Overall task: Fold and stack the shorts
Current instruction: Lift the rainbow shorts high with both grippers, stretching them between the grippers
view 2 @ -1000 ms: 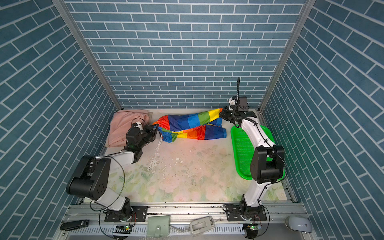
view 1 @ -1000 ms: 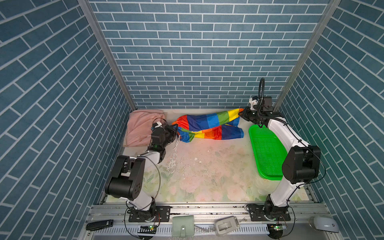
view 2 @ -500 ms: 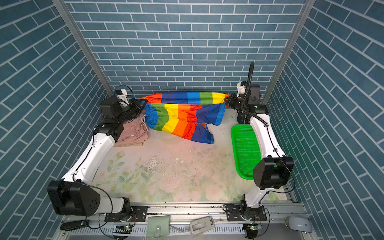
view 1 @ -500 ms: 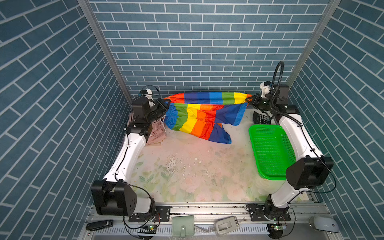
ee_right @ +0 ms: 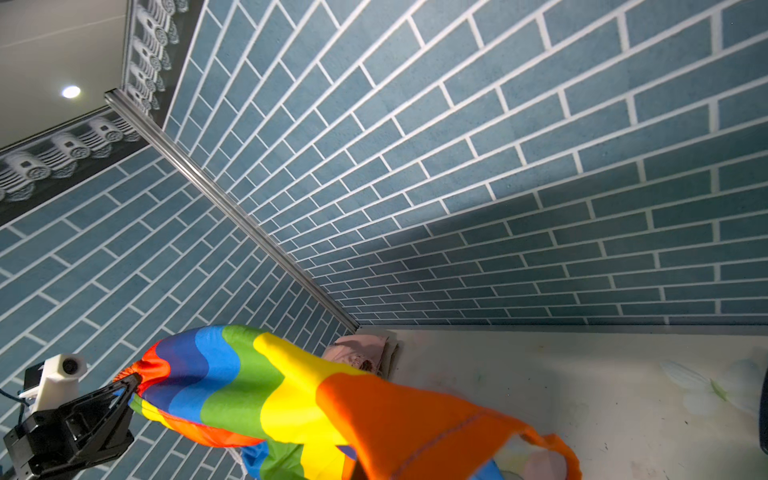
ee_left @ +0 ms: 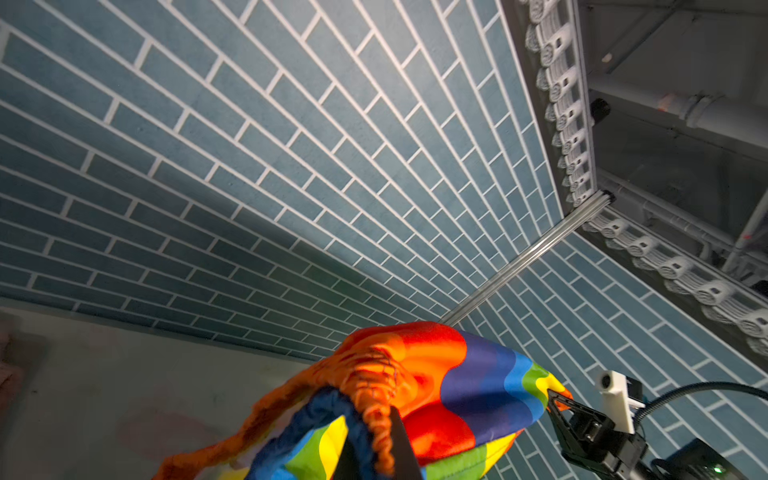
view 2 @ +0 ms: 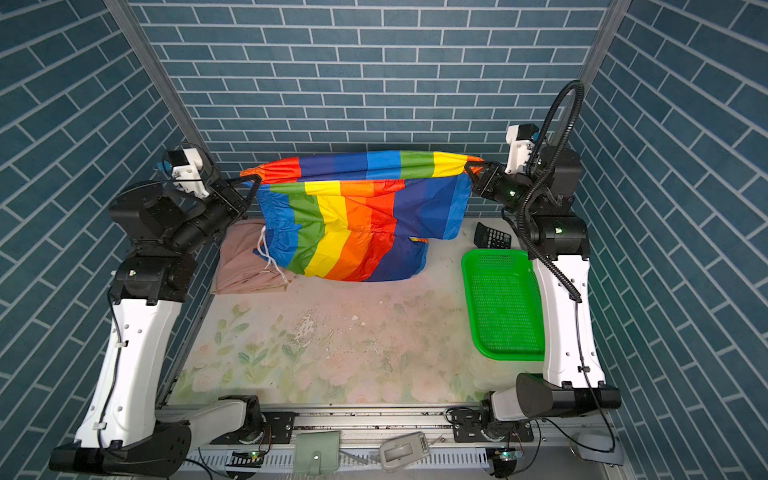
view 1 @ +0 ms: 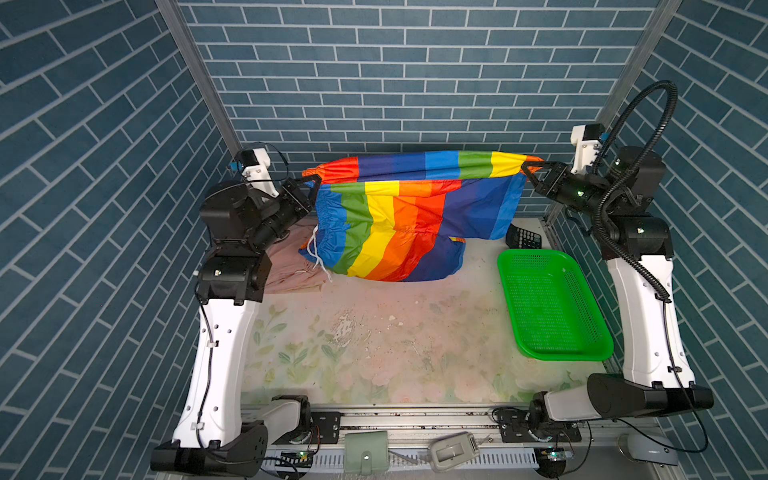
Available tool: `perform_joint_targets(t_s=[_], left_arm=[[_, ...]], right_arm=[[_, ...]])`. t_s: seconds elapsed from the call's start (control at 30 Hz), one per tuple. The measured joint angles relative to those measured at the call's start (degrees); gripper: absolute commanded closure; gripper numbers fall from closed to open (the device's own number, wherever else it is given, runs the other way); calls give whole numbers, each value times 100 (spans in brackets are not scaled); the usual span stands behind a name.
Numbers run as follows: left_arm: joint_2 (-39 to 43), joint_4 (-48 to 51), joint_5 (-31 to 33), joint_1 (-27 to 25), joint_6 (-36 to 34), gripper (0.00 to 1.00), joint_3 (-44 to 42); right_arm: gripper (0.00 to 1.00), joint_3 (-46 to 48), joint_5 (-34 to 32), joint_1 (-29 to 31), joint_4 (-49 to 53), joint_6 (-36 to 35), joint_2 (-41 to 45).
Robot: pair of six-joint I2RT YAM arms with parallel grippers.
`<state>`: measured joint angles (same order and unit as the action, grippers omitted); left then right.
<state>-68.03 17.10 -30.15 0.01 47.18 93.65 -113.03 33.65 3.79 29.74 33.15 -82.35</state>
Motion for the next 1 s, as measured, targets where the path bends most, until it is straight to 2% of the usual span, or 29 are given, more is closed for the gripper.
perform_joint_targets(t_s=[0.1,0.27,0.43,0.57,0.73,0.83,0.9,1.0], left_arm=[[-212,35,-450,284,149,100,133],[-1054,-98,-1021,372,413,100,28],[-1952,-339,-1239,369,695,100,-459],[-2682,-629,-1272,293,887,100,-319],[-3812,-938,-1215,28,1106,100,1038],[-4238,-964,-1228,-136,1215,100,2048],[-4363,-935,-1279,-208,1239,100,2691],[-4315,-977,-1408,-238,1246,100,3324]], right_arm=[[100,-350,286,-68,144,15,-162],[100,-599,575,-179,203,166,-837],[100,-437,704,-186,205,317,-1845],[100,-835,710,-195,367,409,-2872],[100,-3110,675,-343,894,564,-4190],[100,-4247,754,-538,925,767,-4417],[100,-4358,885,-695,756,916,-4166],[100,-3550,1056,-870,389,1016,-3333]])
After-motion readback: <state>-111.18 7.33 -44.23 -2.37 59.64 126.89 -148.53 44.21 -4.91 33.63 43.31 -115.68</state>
